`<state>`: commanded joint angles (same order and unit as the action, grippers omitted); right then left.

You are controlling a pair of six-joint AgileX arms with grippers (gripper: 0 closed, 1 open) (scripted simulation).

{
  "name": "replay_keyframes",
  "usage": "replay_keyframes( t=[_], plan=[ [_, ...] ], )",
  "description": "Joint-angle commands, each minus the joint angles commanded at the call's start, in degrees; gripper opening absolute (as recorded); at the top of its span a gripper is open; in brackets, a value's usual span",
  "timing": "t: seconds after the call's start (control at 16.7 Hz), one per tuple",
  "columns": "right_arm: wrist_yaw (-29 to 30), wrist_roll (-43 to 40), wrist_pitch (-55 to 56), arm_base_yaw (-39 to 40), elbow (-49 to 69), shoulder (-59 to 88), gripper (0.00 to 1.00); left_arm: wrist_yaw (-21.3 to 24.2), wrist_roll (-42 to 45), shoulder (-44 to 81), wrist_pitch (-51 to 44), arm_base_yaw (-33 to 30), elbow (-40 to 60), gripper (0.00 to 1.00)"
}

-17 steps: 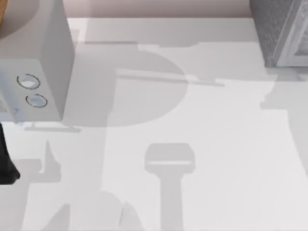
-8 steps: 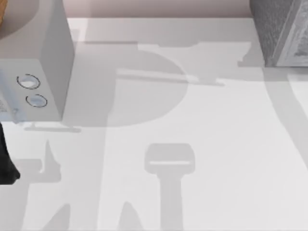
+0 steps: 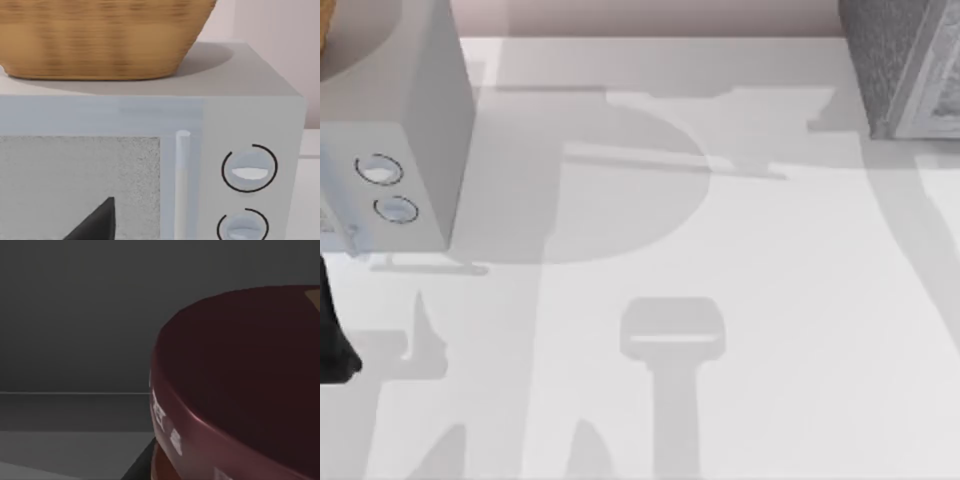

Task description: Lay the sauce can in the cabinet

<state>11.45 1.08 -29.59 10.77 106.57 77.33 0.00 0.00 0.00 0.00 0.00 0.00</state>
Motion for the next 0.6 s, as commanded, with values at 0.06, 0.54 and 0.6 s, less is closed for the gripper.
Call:
replay_keyframes(
  t=[0.06,0.54,0.6],
  plan=[
    [0.0,0.0,0.0,0.0,0.1,0.1,0.0,0.0,0.0,0.0,0.0,0.0,0.0,1.0],
    [-1.5,-0.4,2.4,-3.7,14.8,17.3,0.0,0.0,0.0,0.0,0.0,0.0,0.0,1.0],
    [-2.0,-0.4,2.8,-4.0,17.1,20.2,0.0,0.0,0.0,0.0,0.0,0.0,0.0,1.0]
  ],
)
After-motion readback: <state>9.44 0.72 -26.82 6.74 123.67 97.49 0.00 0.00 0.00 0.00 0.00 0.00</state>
